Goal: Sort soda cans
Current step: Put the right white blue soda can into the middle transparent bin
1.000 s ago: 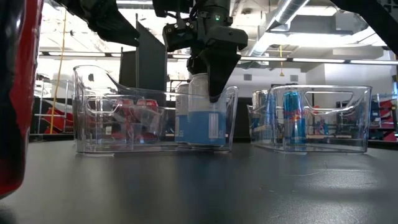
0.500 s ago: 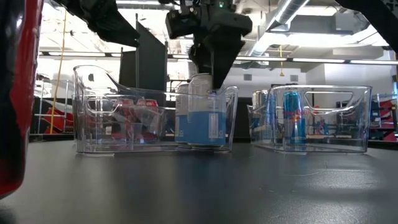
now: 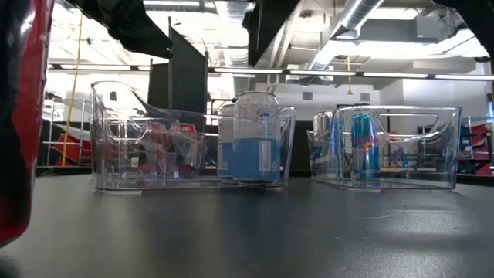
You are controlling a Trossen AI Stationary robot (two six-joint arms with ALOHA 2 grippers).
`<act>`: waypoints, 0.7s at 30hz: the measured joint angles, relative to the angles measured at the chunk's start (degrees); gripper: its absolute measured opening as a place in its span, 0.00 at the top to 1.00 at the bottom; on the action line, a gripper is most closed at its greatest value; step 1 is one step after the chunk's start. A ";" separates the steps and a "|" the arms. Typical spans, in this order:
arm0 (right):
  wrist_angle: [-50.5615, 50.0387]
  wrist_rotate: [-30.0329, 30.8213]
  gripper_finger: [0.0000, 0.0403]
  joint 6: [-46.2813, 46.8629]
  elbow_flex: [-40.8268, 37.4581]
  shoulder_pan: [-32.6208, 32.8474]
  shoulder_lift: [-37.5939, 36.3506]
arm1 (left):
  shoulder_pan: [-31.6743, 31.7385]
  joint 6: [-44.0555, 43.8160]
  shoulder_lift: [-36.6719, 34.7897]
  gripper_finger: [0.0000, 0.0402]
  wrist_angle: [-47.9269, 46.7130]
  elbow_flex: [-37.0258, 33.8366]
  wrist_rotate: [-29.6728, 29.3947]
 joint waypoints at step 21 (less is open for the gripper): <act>-5.41 27.41 0.07 36.33 -7.63 20.99 -24.34 | -4.74 -1.43 0.70 0.16 1.12 0.07 0.24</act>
